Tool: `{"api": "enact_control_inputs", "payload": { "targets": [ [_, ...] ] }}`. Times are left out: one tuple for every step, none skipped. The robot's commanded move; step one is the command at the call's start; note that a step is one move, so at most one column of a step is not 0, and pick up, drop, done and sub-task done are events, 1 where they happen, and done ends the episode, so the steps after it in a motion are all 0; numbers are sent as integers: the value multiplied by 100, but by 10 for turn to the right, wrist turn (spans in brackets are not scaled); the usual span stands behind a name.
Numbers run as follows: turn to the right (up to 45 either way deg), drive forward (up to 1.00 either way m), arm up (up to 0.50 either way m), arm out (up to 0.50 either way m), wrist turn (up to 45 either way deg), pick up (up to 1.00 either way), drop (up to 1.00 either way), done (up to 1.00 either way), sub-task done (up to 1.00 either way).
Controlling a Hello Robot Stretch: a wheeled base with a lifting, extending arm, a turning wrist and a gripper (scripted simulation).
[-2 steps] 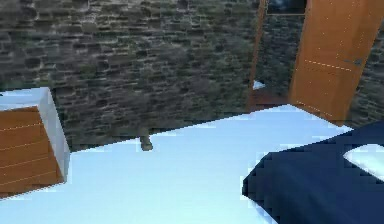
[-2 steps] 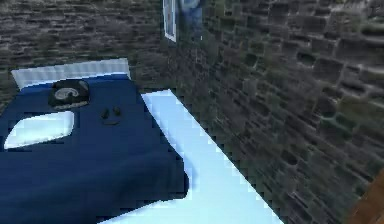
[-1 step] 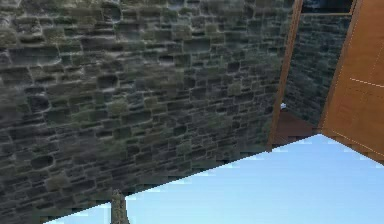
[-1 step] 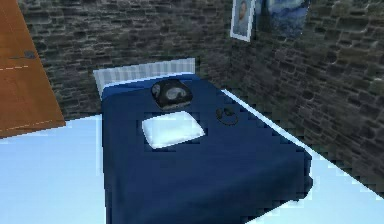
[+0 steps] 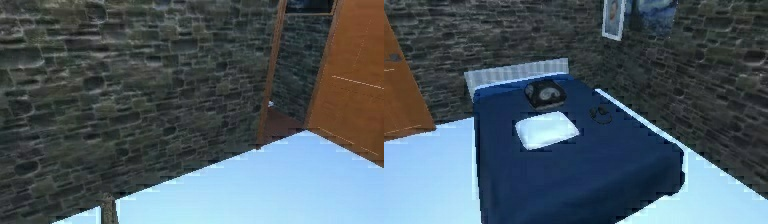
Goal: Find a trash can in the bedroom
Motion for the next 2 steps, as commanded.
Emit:
{"api": "enact_control_inputs", "payload": {
  "targets": [
    [0,40,0,0,0,0,0,0,0],
    [120,0,0,0,0,0,0,0,0]
  ]
}}
